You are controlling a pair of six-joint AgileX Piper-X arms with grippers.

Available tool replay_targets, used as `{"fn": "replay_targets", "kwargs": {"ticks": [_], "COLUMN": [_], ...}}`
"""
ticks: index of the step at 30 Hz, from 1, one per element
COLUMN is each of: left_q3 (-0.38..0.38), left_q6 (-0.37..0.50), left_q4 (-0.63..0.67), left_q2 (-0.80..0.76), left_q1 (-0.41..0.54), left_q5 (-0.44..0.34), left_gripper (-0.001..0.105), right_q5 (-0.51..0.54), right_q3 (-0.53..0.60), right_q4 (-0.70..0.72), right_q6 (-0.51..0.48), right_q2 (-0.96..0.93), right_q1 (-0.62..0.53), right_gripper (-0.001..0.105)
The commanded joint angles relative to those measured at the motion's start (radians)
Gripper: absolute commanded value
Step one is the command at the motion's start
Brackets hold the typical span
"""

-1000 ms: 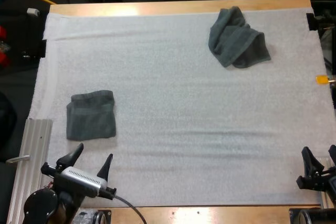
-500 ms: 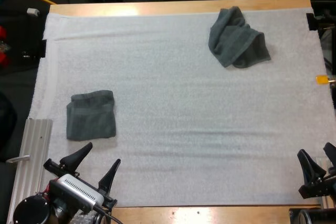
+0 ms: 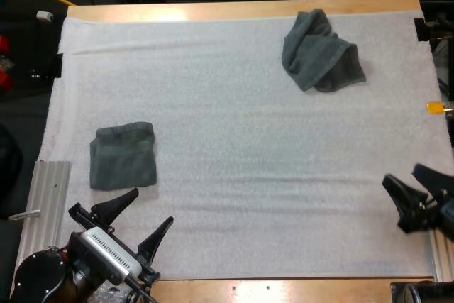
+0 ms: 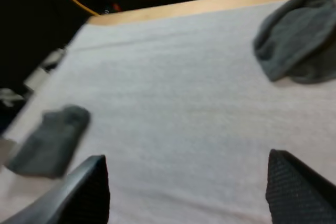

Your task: Pick towel from pile, fold and stack

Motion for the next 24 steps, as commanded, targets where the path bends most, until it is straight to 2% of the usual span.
{"fn": "replay_targets", "kwargs": {"ticks": [1, 13, 24], "left_q3": [-0.009, -0.008, -0.008], "left_q6": [-0.004, -0.017, -0.026], "left_q4": [-0.018, -0.018, -0.018], "left_q2": [0.001, 0.001, 0.001], "left_q1": [-0.008, -0.008, -0.008], "left_q5": [0.010, 0.016, 0.016], "left_gripper": [0.065, 0.065, 0.065], "right_q5": [-0.022, 0.032, 0.091], "right_q3": [-0.009, -0.012, -0.025], "right_q4": [-0.050, -0.314, -0.470], "right_q6": [0.027, 0.273, 0.391], "right_q2": [0.026, 0.343, 0.630], "right_q1": [-0.004, -0.002, 0.013], "right_gripper": [0.062, 0.062, 0.062]}}
